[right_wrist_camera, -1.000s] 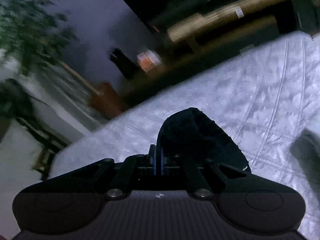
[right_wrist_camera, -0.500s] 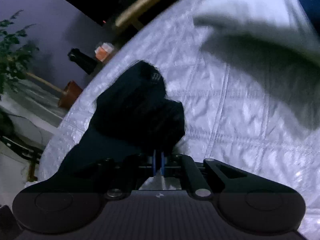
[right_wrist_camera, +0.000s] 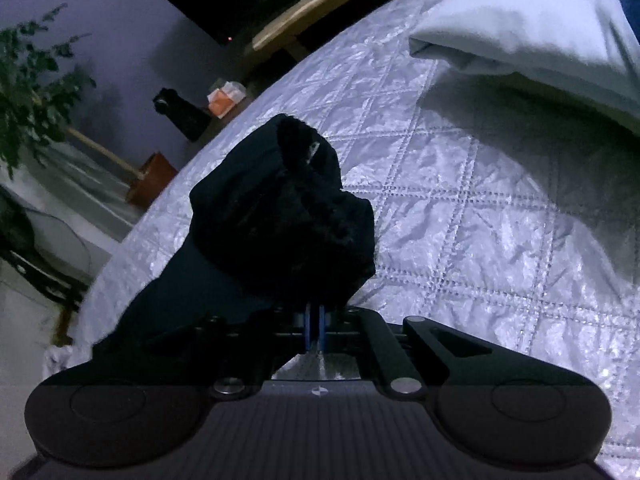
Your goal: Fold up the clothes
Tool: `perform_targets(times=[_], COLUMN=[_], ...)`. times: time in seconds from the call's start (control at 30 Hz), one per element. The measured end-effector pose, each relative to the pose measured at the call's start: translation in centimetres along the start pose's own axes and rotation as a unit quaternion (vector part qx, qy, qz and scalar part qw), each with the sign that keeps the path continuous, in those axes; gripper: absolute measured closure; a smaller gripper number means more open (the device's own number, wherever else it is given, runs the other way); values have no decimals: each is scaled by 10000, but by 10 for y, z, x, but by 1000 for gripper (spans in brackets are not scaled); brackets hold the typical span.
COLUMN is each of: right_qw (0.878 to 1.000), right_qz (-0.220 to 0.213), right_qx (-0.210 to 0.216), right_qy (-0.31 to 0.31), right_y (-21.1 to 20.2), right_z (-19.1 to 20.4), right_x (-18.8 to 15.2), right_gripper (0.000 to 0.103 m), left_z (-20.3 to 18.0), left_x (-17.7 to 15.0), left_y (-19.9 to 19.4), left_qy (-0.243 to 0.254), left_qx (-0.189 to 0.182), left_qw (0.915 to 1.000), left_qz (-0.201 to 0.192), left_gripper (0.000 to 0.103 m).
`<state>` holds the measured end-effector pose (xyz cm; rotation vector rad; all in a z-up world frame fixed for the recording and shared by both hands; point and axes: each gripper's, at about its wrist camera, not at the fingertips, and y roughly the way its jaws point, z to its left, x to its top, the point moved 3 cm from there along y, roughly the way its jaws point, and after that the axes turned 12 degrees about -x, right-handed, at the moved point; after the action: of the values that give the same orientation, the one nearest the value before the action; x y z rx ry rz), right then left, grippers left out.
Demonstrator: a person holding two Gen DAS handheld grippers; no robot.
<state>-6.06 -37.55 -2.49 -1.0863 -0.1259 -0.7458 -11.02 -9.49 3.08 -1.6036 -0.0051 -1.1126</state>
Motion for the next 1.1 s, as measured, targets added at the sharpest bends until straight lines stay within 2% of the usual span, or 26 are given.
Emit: perform_targets(times=[0.07,0.23,0.3,0.37,0.47,0.53,0.7,0.8,0.83,1.1], right_qw=[9999,9999,9998,9996,9991,9978,9947,9946,9944,9931], right_qz=[12,6,24,37,65,68,73,72,62,66], right_qx=[109,28,-40,-95,-191,-306,-470,-482,-490,-611], right_qy=[83,-114,-215,-279,-385,-589,-912,-913,-936,-996], right_y=[-1,-2,-3,-3,-4,-5,-5,-6,-6,-8], right_z=[-5,0,3,5,9,14,22,21,22,26], right_x=[-1,-1,0,1,2,2,3,3,2,1], right_gripper=[101,102,102,102,102,102,102,102,102,102], left_z=[0,15,29,46,70,81,95,106,108,119], left_x=[-15,-34,-31,-27,-26,-25,-36,-56,-63,-78], left_y=[-4,-17,-18,-17,-11,-9,-15,-14,-14,-7], left_qy=[369,831,540,206,-87,-335,243,-169,-279,-496], left_qx=[326,739,882,863,1082,1049,1203,632,544,465], left_qw=[9986,9927,9930,9944,9914,9910,9898,9933,9934,9948], left_qz=[210,474,574,580,728,767,718,948,973,760], left_gripper=[34,34,30,30,32,35,33,34,34,32])
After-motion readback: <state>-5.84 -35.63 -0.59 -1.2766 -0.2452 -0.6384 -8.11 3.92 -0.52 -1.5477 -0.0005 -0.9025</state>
